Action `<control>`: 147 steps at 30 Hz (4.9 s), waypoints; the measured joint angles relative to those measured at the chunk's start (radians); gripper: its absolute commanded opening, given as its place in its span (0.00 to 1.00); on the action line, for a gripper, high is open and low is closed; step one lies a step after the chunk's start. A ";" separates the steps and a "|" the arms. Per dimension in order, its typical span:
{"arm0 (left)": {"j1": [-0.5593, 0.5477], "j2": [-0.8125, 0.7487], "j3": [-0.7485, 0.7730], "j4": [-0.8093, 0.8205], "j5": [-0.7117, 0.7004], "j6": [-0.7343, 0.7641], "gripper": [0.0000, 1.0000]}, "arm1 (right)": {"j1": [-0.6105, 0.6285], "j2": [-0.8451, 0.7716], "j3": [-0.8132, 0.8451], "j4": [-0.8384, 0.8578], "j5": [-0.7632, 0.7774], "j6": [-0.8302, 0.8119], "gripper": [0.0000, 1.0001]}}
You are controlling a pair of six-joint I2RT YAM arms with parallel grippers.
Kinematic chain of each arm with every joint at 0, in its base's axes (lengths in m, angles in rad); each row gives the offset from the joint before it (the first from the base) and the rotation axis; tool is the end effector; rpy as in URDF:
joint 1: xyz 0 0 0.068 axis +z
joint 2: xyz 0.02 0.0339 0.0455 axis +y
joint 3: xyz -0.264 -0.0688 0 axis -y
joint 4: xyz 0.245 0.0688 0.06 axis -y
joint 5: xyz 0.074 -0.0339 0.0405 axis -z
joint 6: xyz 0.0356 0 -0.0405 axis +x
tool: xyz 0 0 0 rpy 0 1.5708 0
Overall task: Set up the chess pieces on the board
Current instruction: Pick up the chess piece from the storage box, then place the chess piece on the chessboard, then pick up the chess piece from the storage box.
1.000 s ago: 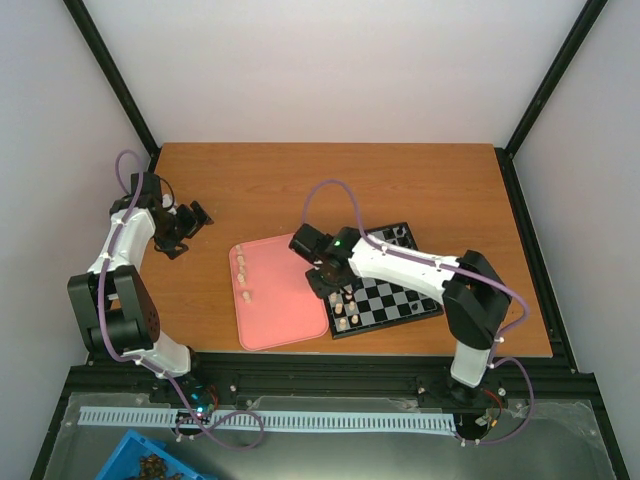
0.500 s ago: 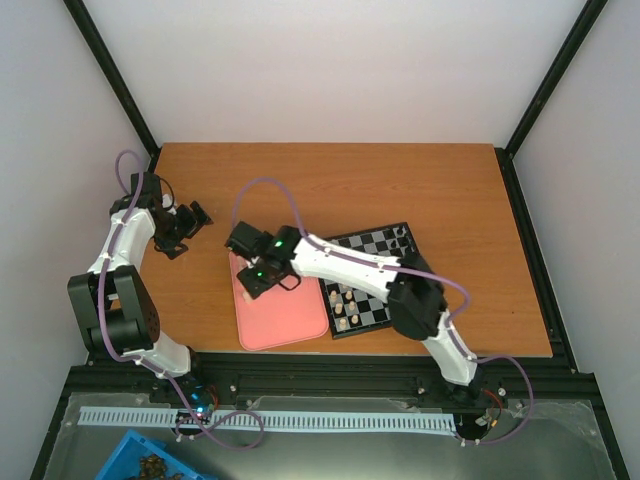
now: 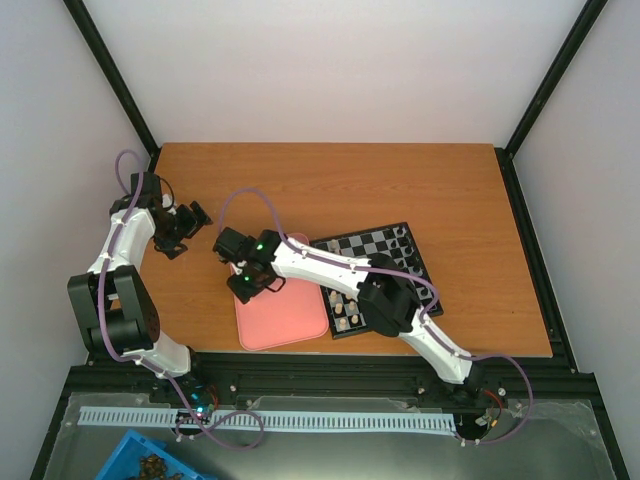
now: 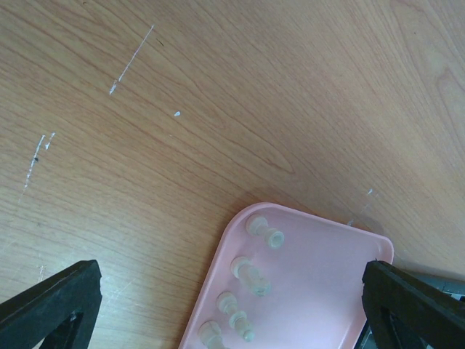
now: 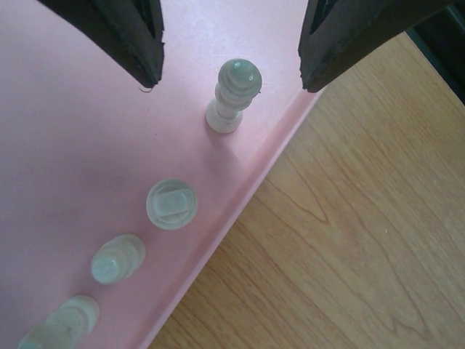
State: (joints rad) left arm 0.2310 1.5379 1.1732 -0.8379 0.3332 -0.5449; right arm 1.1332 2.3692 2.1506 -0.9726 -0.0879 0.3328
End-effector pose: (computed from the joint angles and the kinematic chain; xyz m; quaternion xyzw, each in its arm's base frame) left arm 0.2950 0.0574 0.2456 -0.3386 0.9089 -0.1892 0.1528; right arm 0.2098 0.4559 0.2015 -0.3899 0.9003 0.1582 0.1112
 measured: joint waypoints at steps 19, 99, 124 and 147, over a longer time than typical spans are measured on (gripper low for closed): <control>0.000 0.000 0.000 0.000 0.001 0.000 1.00 | 0.000 0.076 0.074 -0.003 -0.024 0.000 0.41; 0.000 0.000 0.000 0.001 0.015 0.003 1.00 | -0.209 -0.472 -0.776 0.137 0.208 0.072 0.06; 0.000 0.009 0.000 0.004 0.015 0.005 1.00 | -0.210 -0.473 -0.797 0.135 0.204 0.048 0.31; 0.000 0.011 0.000 0.004 0.016 0.005 1.00 | -0.143 -0.433 -0.395 0.076 0.161 0.020 0.69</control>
State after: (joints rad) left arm 0.2310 1.5494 1.1732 -0.8341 0.3489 -0.5404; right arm 0.9901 1.9358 1.7554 -0.8970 0.0727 0.3527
